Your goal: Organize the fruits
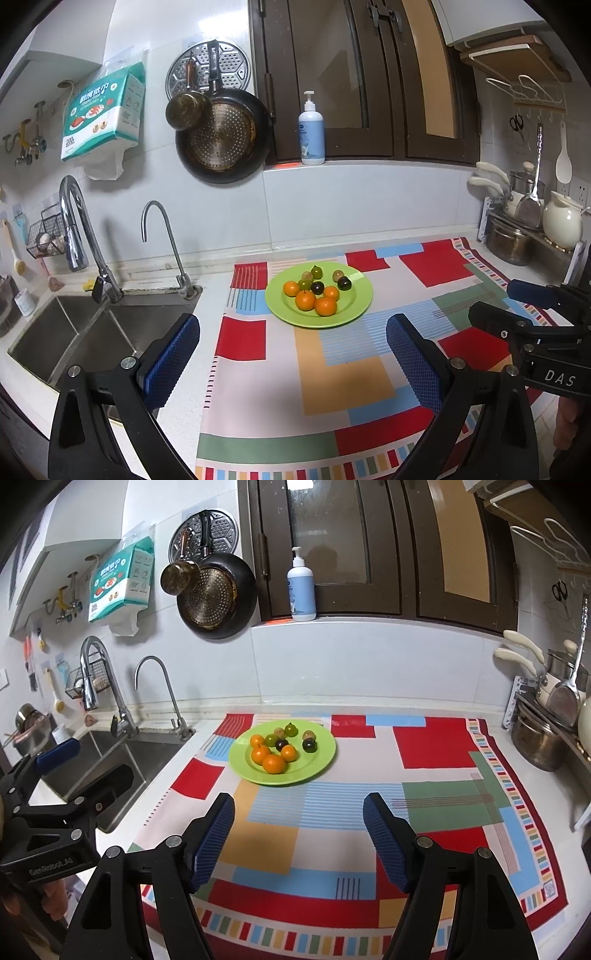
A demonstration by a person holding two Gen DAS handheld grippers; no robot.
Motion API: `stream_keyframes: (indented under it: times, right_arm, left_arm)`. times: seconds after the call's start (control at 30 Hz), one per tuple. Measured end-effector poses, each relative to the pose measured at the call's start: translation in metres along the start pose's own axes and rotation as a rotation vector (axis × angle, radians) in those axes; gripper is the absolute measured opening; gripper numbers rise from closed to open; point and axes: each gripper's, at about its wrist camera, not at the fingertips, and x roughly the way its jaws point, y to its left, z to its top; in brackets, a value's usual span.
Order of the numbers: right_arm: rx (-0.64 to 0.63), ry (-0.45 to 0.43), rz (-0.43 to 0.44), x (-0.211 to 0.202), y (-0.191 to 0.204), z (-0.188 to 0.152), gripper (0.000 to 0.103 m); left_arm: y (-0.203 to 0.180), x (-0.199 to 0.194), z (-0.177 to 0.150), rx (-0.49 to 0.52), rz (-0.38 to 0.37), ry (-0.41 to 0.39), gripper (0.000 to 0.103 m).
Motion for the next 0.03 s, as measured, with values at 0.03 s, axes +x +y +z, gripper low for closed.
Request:
stream_keyframes:
  times: [0.03]
  right_arm:
    - [0.0,0.0,0.001,-0.0005,-0.0006,-0.0004,0.073]
  left_arm:
    - [-0.0008,0.0001,0.0,-0.001,0.0,0.001,0.103]
